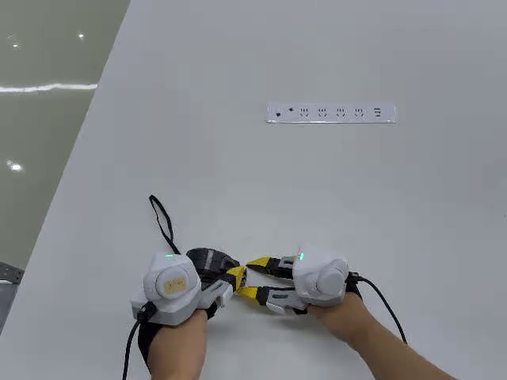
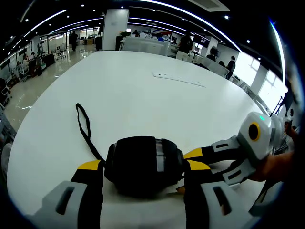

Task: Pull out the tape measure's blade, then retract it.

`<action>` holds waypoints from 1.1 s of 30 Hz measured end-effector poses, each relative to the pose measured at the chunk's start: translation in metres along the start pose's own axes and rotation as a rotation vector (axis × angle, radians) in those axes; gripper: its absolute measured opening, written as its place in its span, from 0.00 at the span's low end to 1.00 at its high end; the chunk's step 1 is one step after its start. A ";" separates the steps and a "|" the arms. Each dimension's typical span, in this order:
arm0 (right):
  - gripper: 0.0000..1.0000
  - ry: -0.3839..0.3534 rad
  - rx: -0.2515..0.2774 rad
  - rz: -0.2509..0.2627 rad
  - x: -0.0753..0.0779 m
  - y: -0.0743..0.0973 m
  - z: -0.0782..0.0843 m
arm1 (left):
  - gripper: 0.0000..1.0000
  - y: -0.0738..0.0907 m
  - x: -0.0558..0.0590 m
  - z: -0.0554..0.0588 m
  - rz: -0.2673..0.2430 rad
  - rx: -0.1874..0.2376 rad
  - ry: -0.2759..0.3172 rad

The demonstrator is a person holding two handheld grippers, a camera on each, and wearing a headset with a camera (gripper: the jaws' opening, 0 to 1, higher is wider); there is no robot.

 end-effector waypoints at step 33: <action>0.31 -0.079 0.043 0.150 -0.003 0.062 0.008 | 0.68 0.014 0.001 0.005 0.126 0.049 -0.095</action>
Point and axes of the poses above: the centre of the closed fingertips' face, and the gripper's own axes: y roughly backward along the fingers, x roughly to its right, z roughly out of its underside, the point moved 9 cm from there along y, roughly backward along the fingers, and after that the axes turned 9 degrees about z, right-handed, at the moved point
